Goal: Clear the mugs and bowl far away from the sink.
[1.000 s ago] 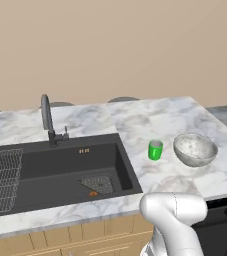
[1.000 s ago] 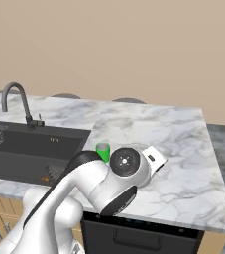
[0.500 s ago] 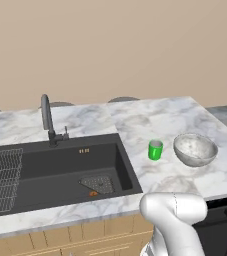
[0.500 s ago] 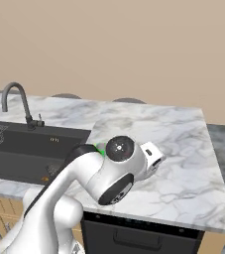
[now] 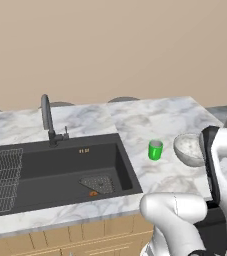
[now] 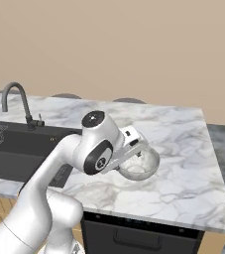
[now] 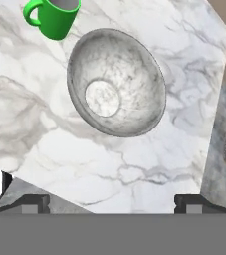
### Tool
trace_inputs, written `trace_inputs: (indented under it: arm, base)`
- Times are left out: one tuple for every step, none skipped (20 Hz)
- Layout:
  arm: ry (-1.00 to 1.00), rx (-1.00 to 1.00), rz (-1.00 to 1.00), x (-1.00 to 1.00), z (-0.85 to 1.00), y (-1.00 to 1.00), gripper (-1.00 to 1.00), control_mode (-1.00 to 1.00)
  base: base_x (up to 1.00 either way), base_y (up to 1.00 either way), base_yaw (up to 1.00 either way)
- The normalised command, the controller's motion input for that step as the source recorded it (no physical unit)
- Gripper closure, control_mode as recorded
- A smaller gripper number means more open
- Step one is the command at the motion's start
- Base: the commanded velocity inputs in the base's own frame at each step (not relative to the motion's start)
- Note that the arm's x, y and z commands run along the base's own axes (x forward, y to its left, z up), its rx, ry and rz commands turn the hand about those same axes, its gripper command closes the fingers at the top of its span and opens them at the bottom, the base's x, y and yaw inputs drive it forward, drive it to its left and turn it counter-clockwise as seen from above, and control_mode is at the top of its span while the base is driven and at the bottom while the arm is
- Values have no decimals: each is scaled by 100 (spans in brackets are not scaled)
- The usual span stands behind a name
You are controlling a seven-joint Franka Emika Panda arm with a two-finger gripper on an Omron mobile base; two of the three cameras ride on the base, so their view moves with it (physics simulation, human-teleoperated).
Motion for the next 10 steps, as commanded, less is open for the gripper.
trace_inputs:
  arm:
    - [11, 0, 0, 36, 0, 24, -100, -100]
    - [10, 0, 0, 34, 0, 21, -100, -100]
    - [9, 0, 0, 34, 0, 21, -100, -100]
    - [10, 0, 0, 36, 0, 21, -100, -100]
    - [10, 0, 0, 36, 0, 26, -100, -100]
    - [11, 0, 0, 36, 0, 29, -100, -100]
    - [12, 0, 0, 38, 0, 33, -100, -100]
    - [13, 0, 0, 38, 0, 34, -100, -100]
    - [13, 0, 0, 38, -5, 34, -100, -100]
    - [13, 2, 0, 36, -9, 31, -100, -100]
  base:
    - [0, 0, 0]
    - [0, 0, 0]
    - [0, 0, 0]
    - [0, 0, 0]
    - [0, 0, 0]
    - [0, 0, 0]
    - [0, 0, 0]
    - [0, 0, 0]
    - [0, 0, 0]
    - [0, 0, 0]
